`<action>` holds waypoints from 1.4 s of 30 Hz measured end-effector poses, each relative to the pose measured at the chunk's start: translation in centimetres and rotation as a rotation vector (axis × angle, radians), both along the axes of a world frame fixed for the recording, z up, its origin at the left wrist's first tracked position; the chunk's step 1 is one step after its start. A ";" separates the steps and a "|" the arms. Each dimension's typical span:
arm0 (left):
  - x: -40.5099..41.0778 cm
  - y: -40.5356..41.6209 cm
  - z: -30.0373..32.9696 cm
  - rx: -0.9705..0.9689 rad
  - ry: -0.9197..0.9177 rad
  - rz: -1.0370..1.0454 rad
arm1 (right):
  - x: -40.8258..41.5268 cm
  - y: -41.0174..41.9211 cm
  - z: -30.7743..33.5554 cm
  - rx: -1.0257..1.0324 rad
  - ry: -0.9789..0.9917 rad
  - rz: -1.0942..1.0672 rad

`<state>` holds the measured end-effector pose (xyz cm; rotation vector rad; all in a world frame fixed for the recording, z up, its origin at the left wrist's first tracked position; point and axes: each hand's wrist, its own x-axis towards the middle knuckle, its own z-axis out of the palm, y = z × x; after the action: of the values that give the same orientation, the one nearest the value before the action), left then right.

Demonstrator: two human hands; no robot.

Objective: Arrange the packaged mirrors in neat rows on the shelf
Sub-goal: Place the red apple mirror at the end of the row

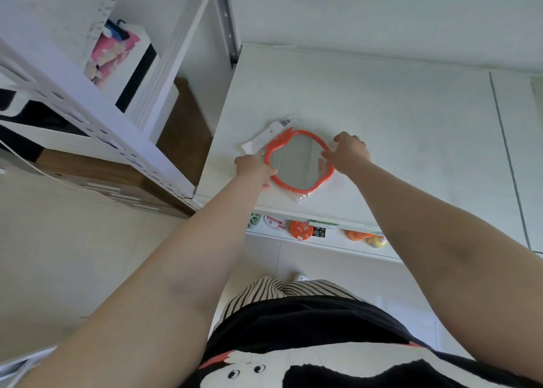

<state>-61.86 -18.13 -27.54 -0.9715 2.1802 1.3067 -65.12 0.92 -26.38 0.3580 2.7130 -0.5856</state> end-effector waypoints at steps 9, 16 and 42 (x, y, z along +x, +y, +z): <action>1.0 0.4 -1.4 0.104 0.067 0.073 | 0.6 -0.1 -0.1 -0.016 -0.109 -0.004; 3.1 0.2 0.5 0.216 0.273 0.175 | 1.2 0.4 -0.1 -0.229 -0.024 -0.060; 13.4 13.9 4.1 0.411 0.362 -0.352 | 22.3 13.9 3.4 -0.533 0.302 -0.686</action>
<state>-48.47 -4.26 -23.39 -0.1938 2.0714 1.7492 -42.81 14.83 -22.99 1.1313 2.5055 -1.6100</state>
